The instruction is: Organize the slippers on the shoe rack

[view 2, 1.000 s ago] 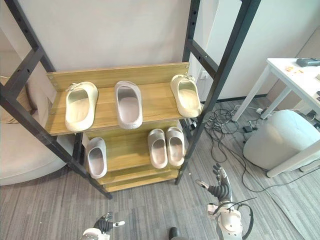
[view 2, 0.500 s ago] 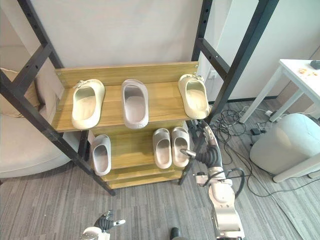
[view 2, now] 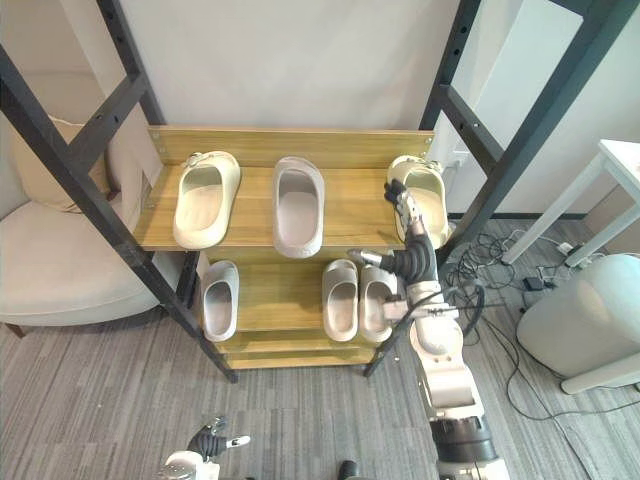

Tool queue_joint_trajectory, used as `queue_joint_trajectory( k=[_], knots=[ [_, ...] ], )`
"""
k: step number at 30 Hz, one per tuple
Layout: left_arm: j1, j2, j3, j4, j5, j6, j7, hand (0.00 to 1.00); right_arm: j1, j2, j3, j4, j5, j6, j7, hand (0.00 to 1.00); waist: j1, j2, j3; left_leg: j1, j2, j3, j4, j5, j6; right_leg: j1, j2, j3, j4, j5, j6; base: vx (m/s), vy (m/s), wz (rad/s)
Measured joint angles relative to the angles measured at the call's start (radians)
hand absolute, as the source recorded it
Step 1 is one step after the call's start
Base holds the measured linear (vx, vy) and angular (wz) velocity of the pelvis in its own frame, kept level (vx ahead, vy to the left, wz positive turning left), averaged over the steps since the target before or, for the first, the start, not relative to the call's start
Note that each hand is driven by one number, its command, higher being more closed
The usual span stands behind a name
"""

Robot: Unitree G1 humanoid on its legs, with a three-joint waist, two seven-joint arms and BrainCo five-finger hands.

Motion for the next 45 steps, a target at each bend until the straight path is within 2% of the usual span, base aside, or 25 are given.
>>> queue_joint_trajectory(
  k=[3, 10, 16, 23, 29, 45],
  knots=[
    [0.0, 0.0, 0.0, -0.01, 0.0, -0.001, 0.0, 0.0, -0.078, -0.03, 0.0, 0.082, 0.001, 0.002, -0.019, 0.0, 0.015, -0.006, 0.003, -0.005, 0.0, -0.007, -0.001, 0.002, 0.0, -0.001, 0.0, -0.007, 0.0, 0.0, 0.0, -0.01, -0.006, 0.08],
    [0.0, 0.0, 0.0, -0.013, -0.002, -0.013, 0.0, 0.0, -0.281, -0.098, 0.048, 0.299, 0.002, 0.028, -0.03, 0.0, 0.018, -0.01, 0.005, -0.031, -0.006, -0.035, -0.004, 0.014, -0.001, -0.019, -0.006, -0.03, 0.001, 0.0, 0.0, 0.0, -0.004, 0.11],
    [0.0, 0.01, -0.001, -0.029, -0.022, -0.018, 0.001, 0.0, -0.447, -0.142, 0.088, 0.474, 0.003, 0.044, -0.032, 0.0, 0.025, -0.027, 0.018, -0.052, -0.013, -0.051, -0.005, 0.025, 0.001, -0.034, -0.012, -0.046, 0.005, 0.0, -0.001, -0.01, -0.002, 0.07],
    [-0.013, 0.019, -0.007, -0.032, -0.039, -0.02, 0.001, 0.0, -0.58, -0.145, 0.116, 0.627, 0.02, 0.059, -0.027, 0.0, 0.035, -0.04, 0.041, -0.071, -0.032, -0.103, -0.027, 0.056, 0.006, -0.034, -0.031, -0.097, 0.005, 0.001, -0.001, -0.03, 0.001, 0.24],
    [-0.023, 0.02, -0.01, -0.052, -0.041, -0.021, 0.002, 0.0, -0.671, -0.14, 0.163, 0.736, 0.021, 0.067, -0.015, 0.0, 0.065, -0.048, 0.062, -0.074, -0.036, -0.118, -0.039, 0.069, 0.007, -0.034, -0.035, -0.108, 0.005, 0.003, -0.004, -0.02, 0.0, 0.09],
    [-0.052, 0.04, -0.029, -0.069, -0.105, -0.021, 0.003, 0.0, -0.835, -0.13, 0.145, 0.967, -0.004, 0.12, -0.012, 0.0, 0.074, -0.06, 0.146, -0.089, -0.037, -0.144, -0.073, 0.103, 0.004, -0.05, -0.037, -0.138, 0.005, 0.009, -0.011, 0.0, -0.008, 0.05]
  ],
)
